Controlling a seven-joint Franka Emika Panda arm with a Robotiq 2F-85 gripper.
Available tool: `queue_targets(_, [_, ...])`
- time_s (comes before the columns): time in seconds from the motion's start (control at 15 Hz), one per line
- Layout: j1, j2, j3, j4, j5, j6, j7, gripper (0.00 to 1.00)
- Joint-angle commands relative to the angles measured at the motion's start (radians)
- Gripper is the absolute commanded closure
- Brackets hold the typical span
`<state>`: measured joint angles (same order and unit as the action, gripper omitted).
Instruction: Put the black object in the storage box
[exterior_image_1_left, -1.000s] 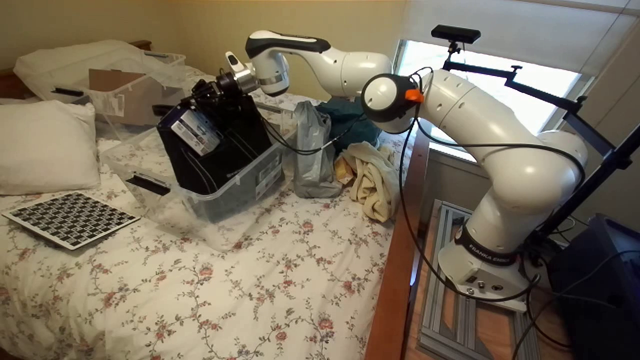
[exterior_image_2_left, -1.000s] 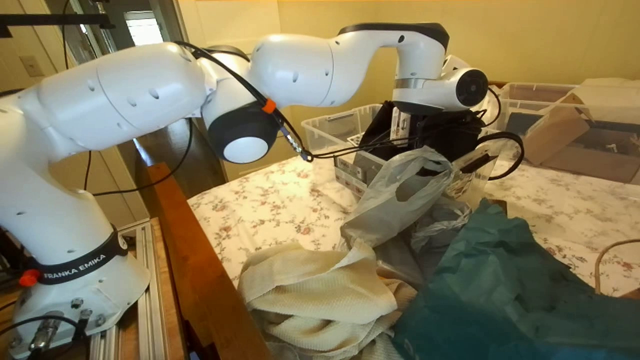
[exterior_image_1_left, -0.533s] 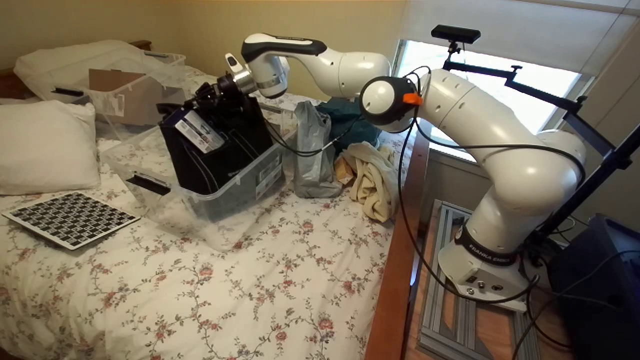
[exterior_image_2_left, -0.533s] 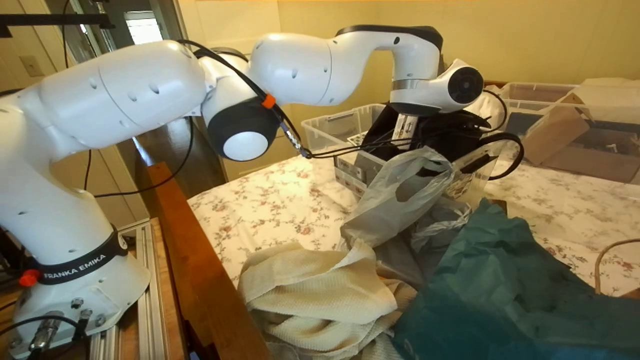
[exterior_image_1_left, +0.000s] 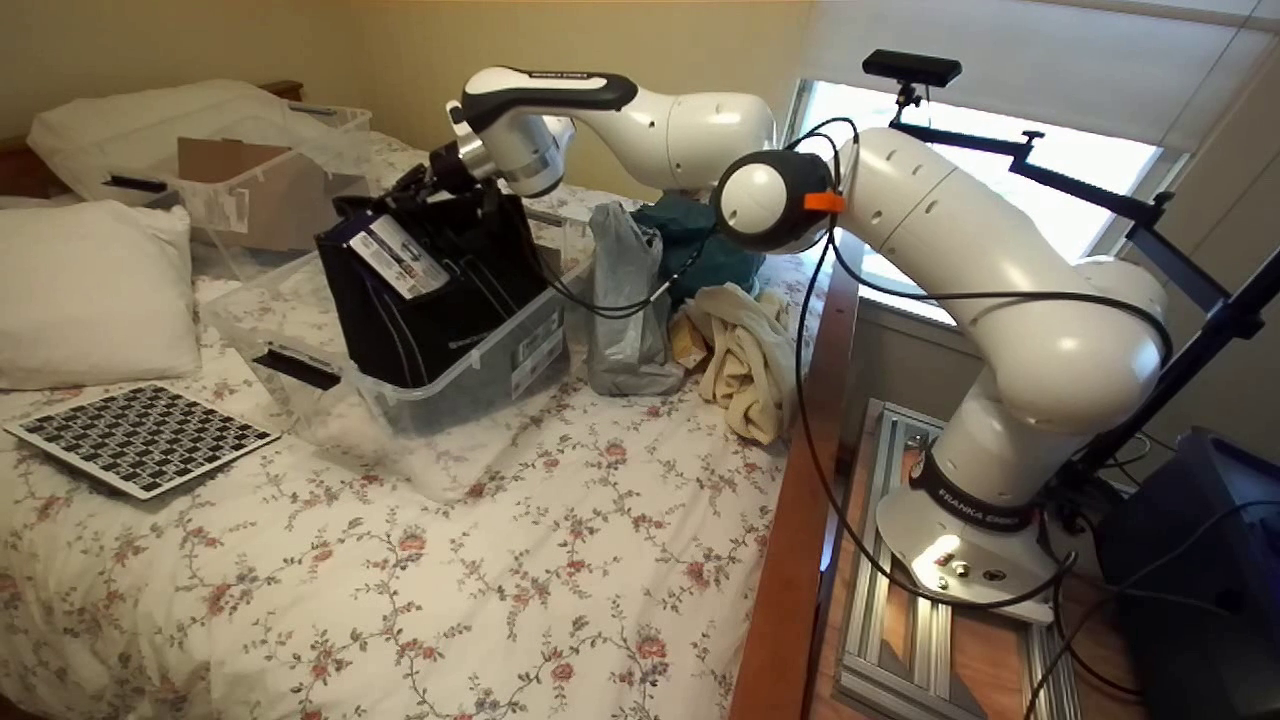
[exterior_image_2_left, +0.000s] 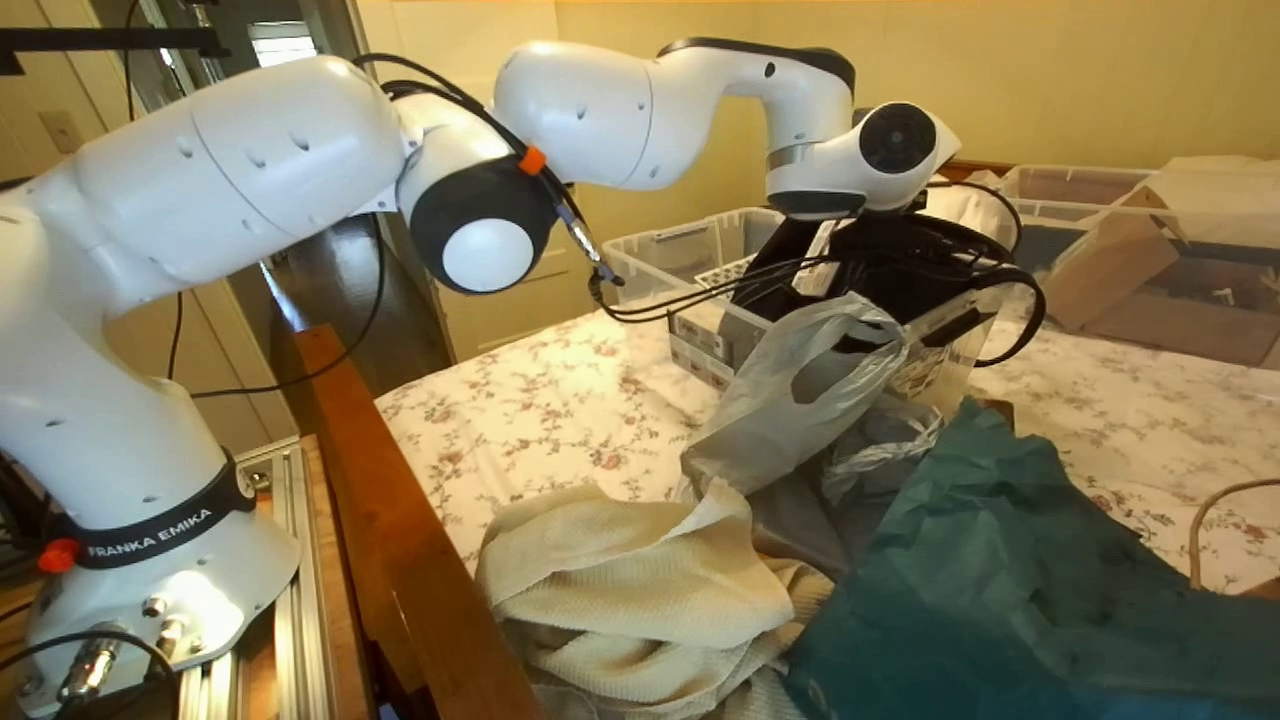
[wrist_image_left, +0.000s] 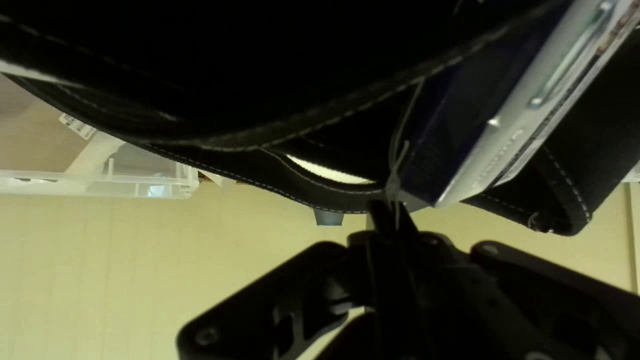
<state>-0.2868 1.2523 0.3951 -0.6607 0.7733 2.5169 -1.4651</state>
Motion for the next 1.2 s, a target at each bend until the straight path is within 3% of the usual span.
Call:
queue_targets(0.0, [-0.024,-0.089,-0.011,-0.105,0.016,-0.002,0.075,0.67])
queue_targets(0.33, [-0.06,-0.189,0.02,-0.165,0.038,-0.05,0.168,0.32])
queue_targets(0.6, [-0.053,-0.262,-0.002,-0.244,0.021,0.002,0.254,0.03])
queue_targets(0.67, [-0.053,-0.281,-0.008,-0.271,0.018,0.003,0.266,0.01])
queue_targets(0.8, [-0.053,-0.311,-0.014,-0.326,0.012,0.015,0.267,0.0])
queue_targets(0.87, [-0.05,-0.323,-0.015,-0.352,0.01,0.023,0.259,0.08])
queue_targets(0.93, [-0.053,-0.338,-0.011,-0.386,0.014,0.02,0.252,0.25])
queue_targets(1.13, [-0.051,-0.382,-0.025,-0.46,0.041,0.019,0.233,0.44])
